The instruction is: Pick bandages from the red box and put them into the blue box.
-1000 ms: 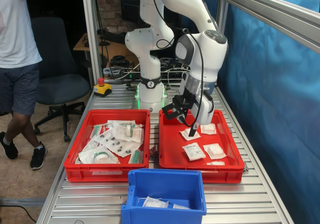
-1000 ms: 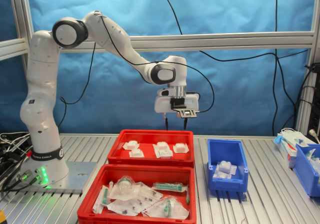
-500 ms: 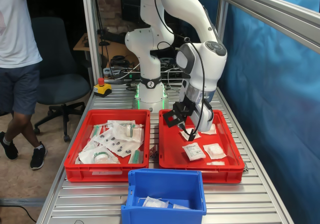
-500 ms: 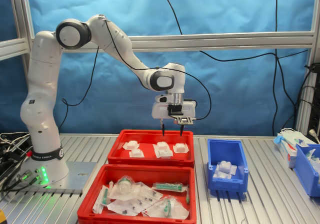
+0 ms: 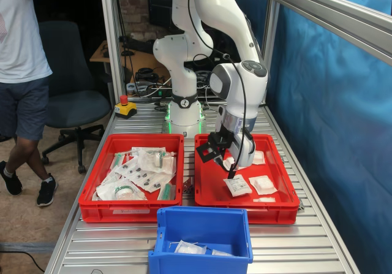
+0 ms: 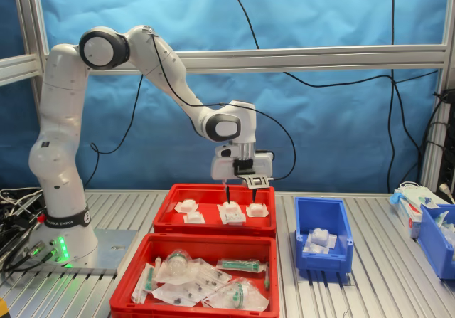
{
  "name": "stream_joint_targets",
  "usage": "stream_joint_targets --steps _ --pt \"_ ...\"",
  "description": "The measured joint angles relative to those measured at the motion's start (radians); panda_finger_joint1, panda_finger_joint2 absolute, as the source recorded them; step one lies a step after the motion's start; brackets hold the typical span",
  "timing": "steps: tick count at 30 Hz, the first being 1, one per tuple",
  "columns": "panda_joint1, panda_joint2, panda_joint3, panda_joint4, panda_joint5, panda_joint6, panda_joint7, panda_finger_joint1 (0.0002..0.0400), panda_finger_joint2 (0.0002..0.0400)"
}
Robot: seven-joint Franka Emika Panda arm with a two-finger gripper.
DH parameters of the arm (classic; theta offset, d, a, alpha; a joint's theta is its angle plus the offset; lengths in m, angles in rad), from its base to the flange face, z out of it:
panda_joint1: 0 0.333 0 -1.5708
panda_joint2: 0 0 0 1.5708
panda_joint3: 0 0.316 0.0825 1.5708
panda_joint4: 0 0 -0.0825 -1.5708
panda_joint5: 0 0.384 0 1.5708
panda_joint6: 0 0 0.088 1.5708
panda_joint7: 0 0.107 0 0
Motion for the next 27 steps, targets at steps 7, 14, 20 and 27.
stream_joint_targets --steps 7,14,20,27 --pt "0.0 0.001 -0.012 -0.032 0.0 0.053 0.0 0.04 0.04" --pt "0.0 0.018 -0.022 -0.04 0.0 0.104 0.0 0.04 0.04" --pt "0.0 0.048 -0.031 -0.041 0.0 0.141 0.0 0.04 0.04" --pt "0.0 0.085 -0.038 -0.045 0.0 0.175 0.0 0.04 0.04"
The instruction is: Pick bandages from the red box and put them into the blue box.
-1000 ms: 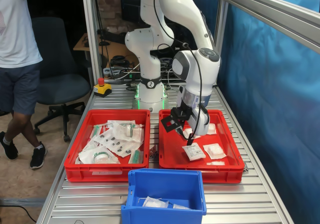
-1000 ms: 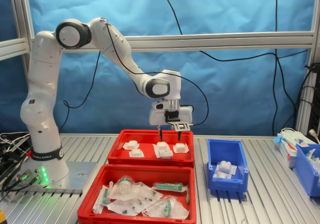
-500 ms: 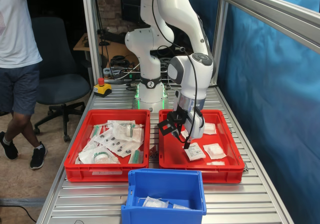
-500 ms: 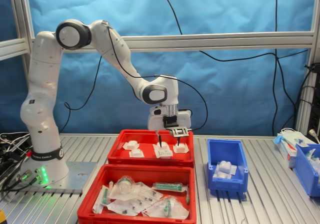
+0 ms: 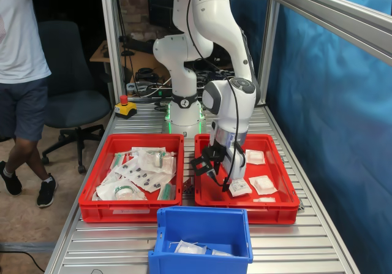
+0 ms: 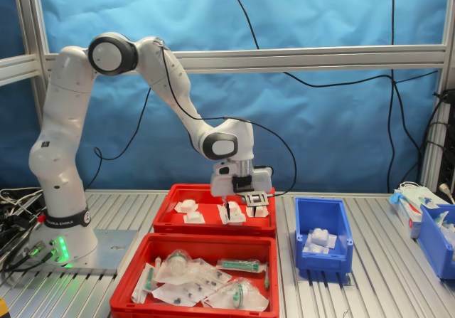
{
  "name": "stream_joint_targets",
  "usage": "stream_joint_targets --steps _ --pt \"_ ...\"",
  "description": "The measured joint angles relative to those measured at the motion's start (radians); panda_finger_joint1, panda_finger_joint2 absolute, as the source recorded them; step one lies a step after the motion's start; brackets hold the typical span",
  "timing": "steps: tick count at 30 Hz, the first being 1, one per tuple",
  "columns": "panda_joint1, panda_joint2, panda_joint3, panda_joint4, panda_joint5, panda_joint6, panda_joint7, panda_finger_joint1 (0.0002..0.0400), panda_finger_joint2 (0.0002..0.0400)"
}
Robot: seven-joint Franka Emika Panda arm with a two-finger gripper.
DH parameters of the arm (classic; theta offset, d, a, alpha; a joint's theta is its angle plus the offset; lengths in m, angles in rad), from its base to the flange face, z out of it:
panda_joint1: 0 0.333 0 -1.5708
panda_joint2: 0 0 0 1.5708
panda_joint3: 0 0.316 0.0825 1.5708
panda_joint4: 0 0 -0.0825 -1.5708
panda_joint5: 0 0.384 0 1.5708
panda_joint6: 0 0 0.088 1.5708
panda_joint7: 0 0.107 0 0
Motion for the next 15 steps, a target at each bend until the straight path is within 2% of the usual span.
stream_joint_targets --steps 15 --pt "0.019 0.037 -0.004 -0.006 0.0 0.023 0.0 0.04 0.04"
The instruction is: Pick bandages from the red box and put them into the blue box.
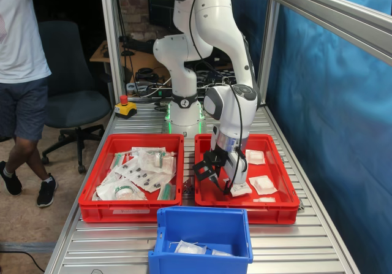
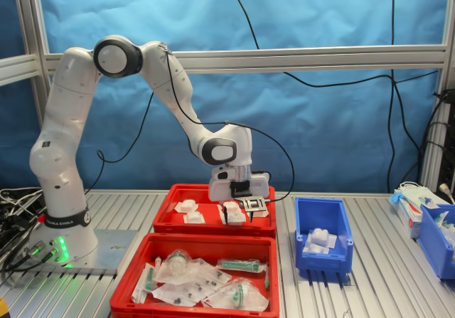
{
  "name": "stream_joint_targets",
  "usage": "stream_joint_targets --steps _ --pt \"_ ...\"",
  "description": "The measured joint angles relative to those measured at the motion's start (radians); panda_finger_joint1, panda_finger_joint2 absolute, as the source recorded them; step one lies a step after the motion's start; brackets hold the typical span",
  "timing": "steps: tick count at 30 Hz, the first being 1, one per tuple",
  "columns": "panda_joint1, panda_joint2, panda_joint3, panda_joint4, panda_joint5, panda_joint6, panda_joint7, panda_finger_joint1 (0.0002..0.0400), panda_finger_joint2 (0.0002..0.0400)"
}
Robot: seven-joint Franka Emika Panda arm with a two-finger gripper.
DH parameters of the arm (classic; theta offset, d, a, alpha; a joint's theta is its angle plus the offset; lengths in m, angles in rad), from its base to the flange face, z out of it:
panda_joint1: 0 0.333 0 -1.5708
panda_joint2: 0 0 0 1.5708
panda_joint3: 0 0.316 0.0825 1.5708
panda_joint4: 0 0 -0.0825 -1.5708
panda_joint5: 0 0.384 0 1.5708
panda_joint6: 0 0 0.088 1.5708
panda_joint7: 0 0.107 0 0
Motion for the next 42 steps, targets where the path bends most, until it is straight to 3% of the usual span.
stream_joint_targets --steps 42 --pt "0.088 0.007 -0.001 -0.01 0.0 0.004 0.0 0.04 0.04"
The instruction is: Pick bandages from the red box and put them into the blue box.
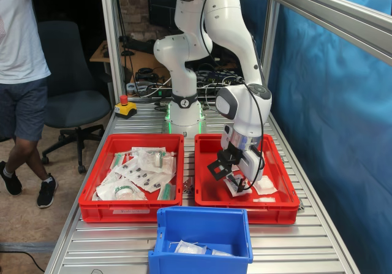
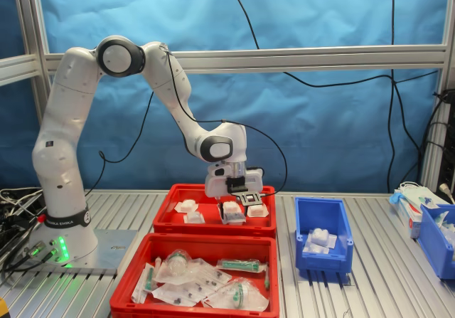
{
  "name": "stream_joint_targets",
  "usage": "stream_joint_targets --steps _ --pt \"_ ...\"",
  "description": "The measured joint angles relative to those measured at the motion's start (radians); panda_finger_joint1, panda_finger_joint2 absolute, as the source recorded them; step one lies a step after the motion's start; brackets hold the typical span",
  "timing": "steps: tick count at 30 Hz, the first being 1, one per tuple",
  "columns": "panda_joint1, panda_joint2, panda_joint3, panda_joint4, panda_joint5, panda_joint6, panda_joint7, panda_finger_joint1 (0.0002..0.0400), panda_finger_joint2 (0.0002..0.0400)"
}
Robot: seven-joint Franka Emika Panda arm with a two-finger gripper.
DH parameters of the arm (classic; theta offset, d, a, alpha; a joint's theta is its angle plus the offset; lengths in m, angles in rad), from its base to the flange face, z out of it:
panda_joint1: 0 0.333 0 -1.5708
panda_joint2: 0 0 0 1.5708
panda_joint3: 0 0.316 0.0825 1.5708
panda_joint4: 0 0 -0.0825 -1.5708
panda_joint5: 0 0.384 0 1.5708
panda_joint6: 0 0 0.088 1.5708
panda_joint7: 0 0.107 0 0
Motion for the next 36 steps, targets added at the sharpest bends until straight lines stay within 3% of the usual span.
stream_joint_targets --steps 12,21,31,33,34,36 --pt "0.016 0.002 0.001 0.0 0.0 0.0 0.003 0.04 0.04" --pt "0.018 0.026 0.001 0.0 0.0 0.002 0.039 0.04 0.04" --pt "0.018 0.037 0.001 -0.001 0.0 0.038 0.053 0.04 0.04" --pt "0.018 0.04 0.001 -0.001 0.0 0.043 0.056 0.039 0.039" --pt "0.018 0.041 0.001 -0.001 0.0 0.045 0.056 0.0342 0.0342" --pt "0.018 0.043 0.001 -0.001 0.0 0.047 0.058 0.0342 0.0342"
